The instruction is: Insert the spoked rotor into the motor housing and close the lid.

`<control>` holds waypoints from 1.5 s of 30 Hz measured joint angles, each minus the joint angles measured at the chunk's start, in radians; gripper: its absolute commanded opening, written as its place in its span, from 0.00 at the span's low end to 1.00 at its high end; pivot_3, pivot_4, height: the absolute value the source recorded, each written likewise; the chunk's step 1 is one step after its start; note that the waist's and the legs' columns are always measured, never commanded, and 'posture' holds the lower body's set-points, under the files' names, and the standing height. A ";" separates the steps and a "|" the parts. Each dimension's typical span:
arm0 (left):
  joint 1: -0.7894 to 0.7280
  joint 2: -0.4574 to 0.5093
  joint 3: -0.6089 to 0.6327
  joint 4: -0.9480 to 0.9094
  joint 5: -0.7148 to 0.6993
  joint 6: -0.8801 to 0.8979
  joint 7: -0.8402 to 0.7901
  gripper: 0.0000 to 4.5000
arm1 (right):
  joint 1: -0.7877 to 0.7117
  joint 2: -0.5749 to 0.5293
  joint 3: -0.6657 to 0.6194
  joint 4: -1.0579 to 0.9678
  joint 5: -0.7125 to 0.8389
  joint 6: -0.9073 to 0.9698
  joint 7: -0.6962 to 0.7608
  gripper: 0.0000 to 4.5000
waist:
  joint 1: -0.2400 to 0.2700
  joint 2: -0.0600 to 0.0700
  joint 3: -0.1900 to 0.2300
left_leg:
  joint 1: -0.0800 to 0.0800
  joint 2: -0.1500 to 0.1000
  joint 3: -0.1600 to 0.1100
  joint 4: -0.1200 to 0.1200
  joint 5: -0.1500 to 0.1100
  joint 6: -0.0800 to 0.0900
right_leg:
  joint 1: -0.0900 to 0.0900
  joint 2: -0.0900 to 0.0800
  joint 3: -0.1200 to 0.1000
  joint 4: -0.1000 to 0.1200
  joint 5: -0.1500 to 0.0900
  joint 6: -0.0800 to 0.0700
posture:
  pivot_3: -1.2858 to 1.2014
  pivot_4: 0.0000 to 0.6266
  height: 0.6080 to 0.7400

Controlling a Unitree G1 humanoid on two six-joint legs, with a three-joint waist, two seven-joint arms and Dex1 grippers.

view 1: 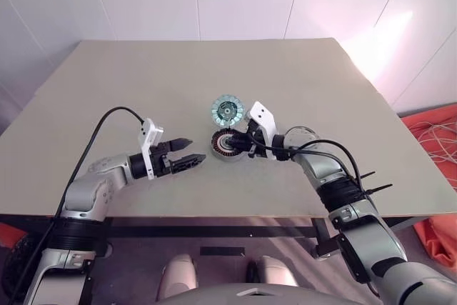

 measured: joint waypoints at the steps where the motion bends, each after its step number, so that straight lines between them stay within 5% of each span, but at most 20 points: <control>1: 0.001 0.000 0.000 -0.001 0.000 0.000 0.000 1.00 | -0.001 0.000 0.000 0.002 -0.001 -0.003 0.000 0.15 | 0.000 0.000 0.000 | 0.000 0.000 0.000 0.000 0.000 0.000 | 0.000 0.000 0.000 0.000 0.000 0.000 | 0.52 0.00 1.00; 16: 0.003 0.001 0.003 -0.006 0.000 0.000 0.001 1.00 | -0.001 0.018 0.000 0.017 -0.004 -0.012 0.019 0.15 | 0.000 0.000 0.000 | 0.000 0.000 0.000 0.000 0.000 0.000 | 0.000 0.000 0.000 0.000 0.000 0.000 | 0.52 0.00 1.00; 25: 0.003 0.001 0.004 -0.006 0.001 0.000 0.008 1.00 | 0.005 0.022 0.003 0.019 -0.019 -0.045 0.027 0.82 | 0.000 0.000 0.000 | 0.000 0.000 0.000 0.001 0.000 0.000 | 0.000 0.000 0.000 0.001 0.000 0.000 | 0.52 0.00 1.00; 34: 0.003 0.001 0.004 -0.006 0.001 0.000 0.010 1.00 | 0.005 0.035 -0.003 0.019 -0.024 -0.073 0.019 0.82 | 0.000 0.000 0.000 | 0.000 0.000 0.000 0.001 0.000 0.000 | 0.000 0.000 0.000 0.001 0.000 0.000 | 0.52 0.00 1.00; 37: 0.003 0.001 0.004 -0.006 0.001 0.000 0.010 1.00 | 0.005 0.046 -0.005 0.012 -0.014 -0.073 0.022 0.69 | 0.000 0.000 0.000 | 0.000 0.000 0.000 0.001 0.000 0.000 | 0.000 0.000 0.000 0.001 0.000 0.000 | 0.52 0.00 1.00; 45: 0.003 0.001 0.004 -0.006 0.001 0.000 0.010 1.00 | 0.013 0.045 -0.005 -0.047 0.000 -0.069 0.065 0.07 | 0.000 0.000 0.000 | 0.000 0.000 0.000 0.001 0.000 0.000 | 0.000 0.000 0.000 0.002 0.000 0.000 | 0.52 0.00 1.00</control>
